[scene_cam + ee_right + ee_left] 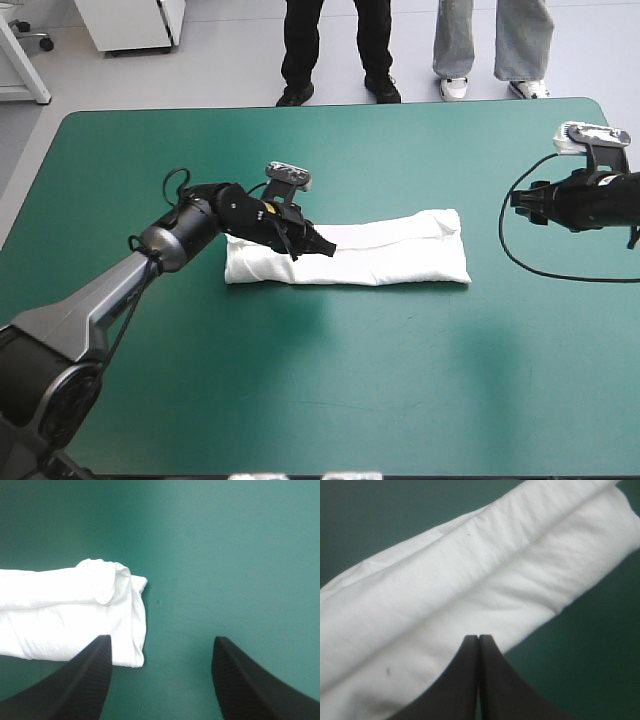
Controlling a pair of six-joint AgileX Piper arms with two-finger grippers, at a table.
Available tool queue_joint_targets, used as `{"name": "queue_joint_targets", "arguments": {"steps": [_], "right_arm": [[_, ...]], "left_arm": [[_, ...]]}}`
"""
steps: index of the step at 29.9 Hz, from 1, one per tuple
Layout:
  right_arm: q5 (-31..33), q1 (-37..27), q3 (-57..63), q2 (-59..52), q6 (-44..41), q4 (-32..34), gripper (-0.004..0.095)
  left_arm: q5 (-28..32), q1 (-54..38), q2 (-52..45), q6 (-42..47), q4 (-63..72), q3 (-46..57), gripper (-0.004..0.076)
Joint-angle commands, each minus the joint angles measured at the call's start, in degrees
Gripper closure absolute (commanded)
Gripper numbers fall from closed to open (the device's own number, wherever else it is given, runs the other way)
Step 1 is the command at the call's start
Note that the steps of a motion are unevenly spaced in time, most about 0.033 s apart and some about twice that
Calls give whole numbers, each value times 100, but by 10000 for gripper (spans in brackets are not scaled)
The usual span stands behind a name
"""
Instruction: Fold the cloth
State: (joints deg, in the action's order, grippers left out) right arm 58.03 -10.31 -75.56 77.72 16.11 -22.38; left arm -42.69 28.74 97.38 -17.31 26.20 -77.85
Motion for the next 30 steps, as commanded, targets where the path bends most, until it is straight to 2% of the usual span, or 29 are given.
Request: {"name": "queue_joint_targets", "arguments": {"steps": [1,4,9,15,23,30], "right_arm": [[-153,-41,-179,-5,294,-413,350],[-62,-41,-179,224,565,-738,350],[140,-41,-179,668,1207,-1356,350],[432,68,-179,1195,1434,-1415,348],[446,528,-179,1888,1652,-1401,340],[424,573,-179,2558,1651,-1414,335]], "left_arm": [[207,203,310,-53,216,-590,733],[139,389,740,58,40,-943,733],[-183,615,1448,834,-850,-1512,733],[-351,654,1975,1095,-1034,-1810,733],[-542,654,2016,1147,-1034,-1872,733],[-717,654,2006,1147,-1058,-1872,733]]}}
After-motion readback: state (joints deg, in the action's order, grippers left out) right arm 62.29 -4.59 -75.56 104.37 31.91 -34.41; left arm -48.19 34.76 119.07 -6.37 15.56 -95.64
